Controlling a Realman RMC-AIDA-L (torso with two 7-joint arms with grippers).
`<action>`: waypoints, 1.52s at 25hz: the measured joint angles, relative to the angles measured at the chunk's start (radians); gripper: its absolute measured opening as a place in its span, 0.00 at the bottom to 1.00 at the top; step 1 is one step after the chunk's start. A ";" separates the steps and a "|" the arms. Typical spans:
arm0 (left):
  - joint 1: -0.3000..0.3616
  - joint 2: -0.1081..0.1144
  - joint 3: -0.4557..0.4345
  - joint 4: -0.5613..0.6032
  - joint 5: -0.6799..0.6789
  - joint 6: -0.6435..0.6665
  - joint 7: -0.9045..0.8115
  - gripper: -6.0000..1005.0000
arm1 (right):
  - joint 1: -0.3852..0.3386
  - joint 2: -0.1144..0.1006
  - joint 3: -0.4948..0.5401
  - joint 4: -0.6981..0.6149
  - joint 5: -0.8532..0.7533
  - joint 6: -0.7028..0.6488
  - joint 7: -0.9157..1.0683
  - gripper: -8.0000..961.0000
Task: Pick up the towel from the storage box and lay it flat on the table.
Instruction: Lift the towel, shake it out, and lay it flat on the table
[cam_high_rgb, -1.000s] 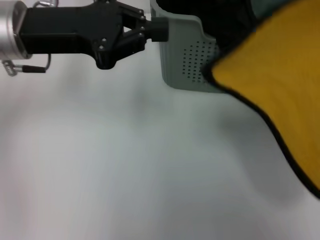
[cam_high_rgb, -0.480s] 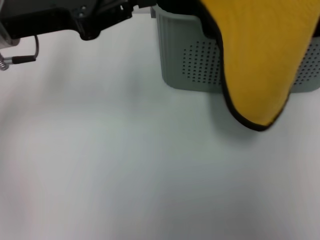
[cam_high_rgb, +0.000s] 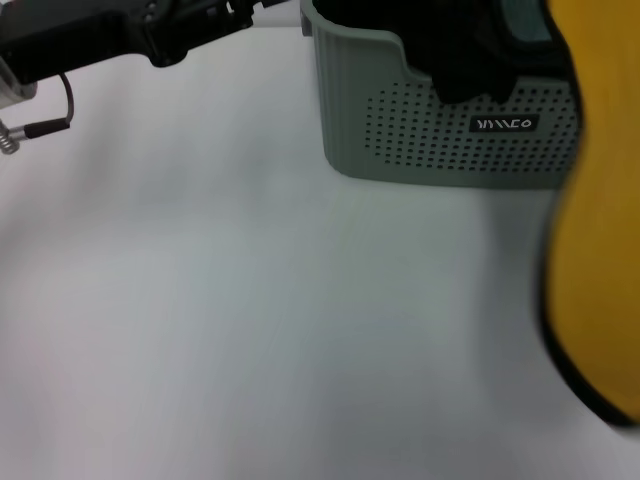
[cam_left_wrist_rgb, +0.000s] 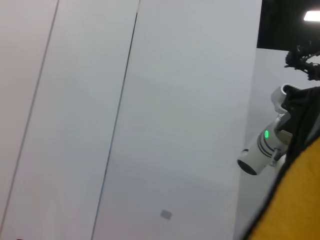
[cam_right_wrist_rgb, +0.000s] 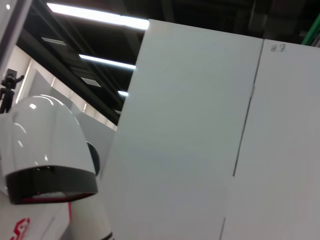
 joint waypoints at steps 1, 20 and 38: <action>0.000 0.001 0.003 -0.003 0.000 0.004 0.000 0.45 | -0.002 -0.001 -0.005 -0.004 0.008 -0.001 0.002 0.08; -0.056 -0.002 0.048 -0.126 0.029 0.069 0.085 0.45 | 0.113 -0.176 -0.240 -0.024 0.034 -0.008 0.053 0.09; -0.055 -0.025 0.075 -0.135 0.051 0.086 0.106 0.45 | 0.194 -0.208 -0.232 0.003 0.022 -0.004 0.079 0.10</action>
